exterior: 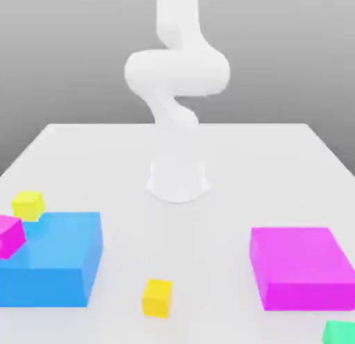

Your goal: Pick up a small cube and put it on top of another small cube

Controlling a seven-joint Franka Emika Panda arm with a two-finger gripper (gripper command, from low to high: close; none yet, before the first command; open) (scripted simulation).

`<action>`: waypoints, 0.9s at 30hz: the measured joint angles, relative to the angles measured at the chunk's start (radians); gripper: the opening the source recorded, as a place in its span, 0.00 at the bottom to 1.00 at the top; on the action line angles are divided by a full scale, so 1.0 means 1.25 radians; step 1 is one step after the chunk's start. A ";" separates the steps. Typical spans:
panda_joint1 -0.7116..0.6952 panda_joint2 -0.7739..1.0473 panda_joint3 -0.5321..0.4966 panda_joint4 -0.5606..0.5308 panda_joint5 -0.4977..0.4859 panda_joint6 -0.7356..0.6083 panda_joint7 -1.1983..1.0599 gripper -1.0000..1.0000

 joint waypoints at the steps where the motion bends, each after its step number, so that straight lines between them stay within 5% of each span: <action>1: -0.002 0.032 0.000 -0.012 -0.001 0.017 0.004 0.50; 22: -0.045 0.643 -0.014 -0.251 0.001 0.349 0.063 0.50; 27: -0.050 0.788 -0.010 -0.244 0.010 0.455 0.061 0.50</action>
